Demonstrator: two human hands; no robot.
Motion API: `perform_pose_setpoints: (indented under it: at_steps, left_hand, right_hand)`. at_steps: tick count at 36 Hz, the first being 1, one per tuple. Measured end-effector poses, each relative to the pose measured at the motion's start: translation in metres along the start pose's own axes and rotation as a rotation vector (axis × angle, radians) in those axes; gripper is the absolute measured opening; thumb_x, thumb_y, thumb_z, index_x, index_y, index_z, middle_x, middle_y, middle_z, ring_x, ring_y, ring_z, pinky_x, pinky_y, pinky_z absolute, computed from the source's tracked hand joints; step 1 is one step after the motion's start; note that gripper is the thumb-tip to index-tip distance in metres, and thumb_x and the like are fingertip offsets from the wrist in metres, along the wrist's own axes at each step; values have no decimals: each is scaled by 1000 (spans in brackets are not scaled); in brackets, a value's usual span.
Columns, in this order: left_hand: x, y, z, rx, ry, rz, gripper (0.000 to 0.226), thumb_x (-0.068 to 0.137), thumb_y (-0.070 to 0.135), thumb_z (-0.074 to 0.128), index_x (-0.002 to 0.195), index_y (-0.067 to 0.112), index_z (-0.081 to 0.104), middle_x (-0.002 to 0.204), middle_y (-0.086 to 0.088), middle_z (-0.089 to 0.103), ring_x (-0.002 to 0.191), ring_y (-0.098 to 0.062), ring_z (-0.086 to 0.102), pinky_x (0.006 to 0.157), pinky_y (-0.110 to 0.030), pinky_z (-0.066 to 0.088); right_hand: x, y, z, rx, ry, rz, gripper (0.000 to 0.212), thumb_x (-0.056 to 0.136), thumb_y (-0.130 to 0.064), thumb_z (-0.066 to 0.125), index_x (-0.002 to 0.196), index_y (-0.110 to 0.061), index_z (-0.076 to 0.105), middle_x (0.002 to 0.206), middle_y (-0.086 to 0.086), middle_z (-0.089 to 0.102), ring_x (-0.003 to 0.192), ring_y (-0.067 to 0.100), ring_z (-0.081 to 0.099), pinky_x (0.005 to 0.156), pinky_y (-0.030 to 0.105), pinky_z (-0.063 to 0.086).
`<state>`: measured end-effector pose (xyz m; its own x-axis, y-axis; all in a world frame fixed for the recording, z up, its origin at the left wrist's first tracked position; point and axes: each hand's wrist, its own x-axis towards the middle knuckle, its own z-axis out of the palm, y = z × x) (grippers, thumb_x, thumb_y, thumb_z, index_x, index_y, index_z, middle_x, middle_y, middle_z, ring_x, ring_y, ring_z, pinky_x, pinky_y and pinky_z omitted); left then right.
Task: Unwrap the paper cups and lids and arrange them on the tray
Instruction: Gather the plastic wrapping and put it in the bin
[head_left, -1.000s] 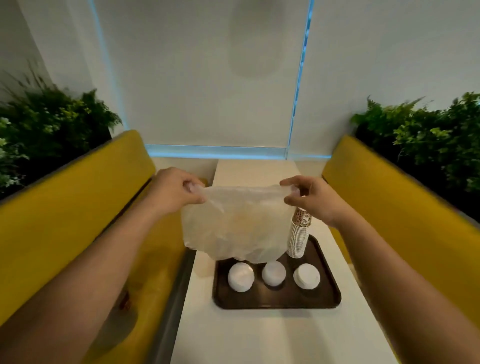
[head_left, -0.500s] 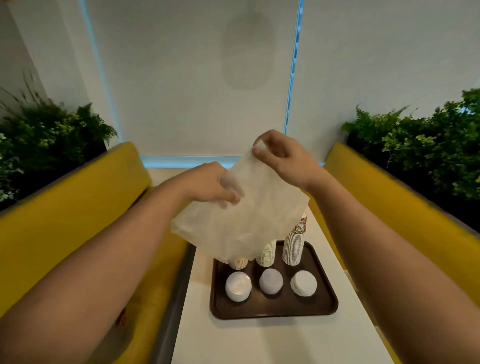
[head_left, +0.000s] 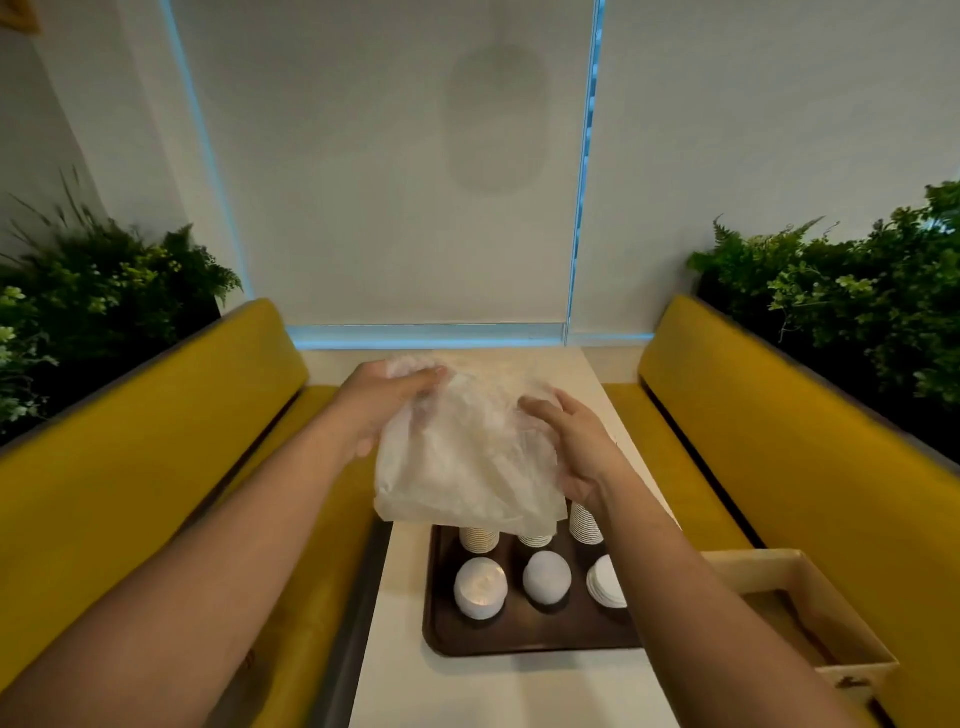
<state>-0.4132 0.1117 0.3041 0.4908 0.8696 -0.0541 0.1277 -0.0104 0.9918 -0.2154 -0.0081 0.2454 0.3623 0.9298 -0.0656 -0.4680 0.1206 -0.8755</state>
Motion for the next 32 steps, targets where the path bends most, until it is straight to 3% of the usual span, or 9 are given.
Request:
perform_pose_setpoints:
  at_steps: [6,9,12,16,21,24,26,29,32]
  left_hand:
    - [7,-14,-16,124,80,-48,109,78,15,92,162,29,24,125,-13,69,105,-25,72,91,-41,59]
    - [6,-14,-23,232,-50,80,122,78,9,91,161,49,11,99,-7,80,95,-18,77,96,-38,57]
    - [8,-10,-25,594,-12,168,93,70,17,96,148,36,50,91,0,78,95,-13,74,88,-31,56]
    - [8,-1,-25,838,123,302,11,77,26,87,85,29,80,90,8,75,90,-13,69,75,-31,57]
    - [6,15,-22,996,47,479,8,86,34,80,92,35,75,112,7,51,104,-10,51,86,-29,43]
    - [3,24,-14,987,-57,580,12,86,34,79,91,40,71,117,14,59,112,-8,56,99,-35,48]
    - [2,29,-9,888,-45,616,13,86,31,78,95,38,72,113,16,66,110,-6,61,99,-40,52]
    - [-2,37,-8,670,-25,559,35,82,39,84,112,37,66,113,17,68,110,-3,64,94,-38,56]
    - [-4,37,-14,729,-59,453,78,69,55,92,135,38,55,122,19,67,109,-2,65,93,-33,57]
  right_hand:
    - [5,-7,-2,-485,178,-235,89,87,1,78,153,-44,37,124,10,62,101,29,71,92,52,62]
    - [5,-11,-5,-645,130,-334,98,86,-9,80,148,-63,28,130,7,55,117,30,64,99,53,59]
    - [6,-19,-6,-726,92,-417,96,90,-6,76,154,-57,25,126,4,53,124,30,56,105,52,55]
    - [10,-29,-9,-877,75,-476,89,90,-13,76,156,-51,30,130,7,53,120,32,59,104,53,55]
    - [6,-48,4,-1561,113,-727,109,72,-67,76,163,-40,21,159,10,23,152,33,18,125,52,21]
    - [8,-51,27,-1816,-86,-596,110,79,-70,72,166,-37,13,167,3,31,159,26,14,128,60,3]
    - [10,-53,40,-1794,-135,-525,75,90,-52,72,155,-33,41,140,1,64,139,27,50,122,53,25]
    - [12,-59,48,-1481,-165,-514,7,94,-26,73,94,-19,73,82,2,70,79,19,65,73,35,46]
    - [12,-64,45,-1209,-163,-474,22,96,-26,77,79,-12,72,72,9,71,62,10,62,65,33,50]
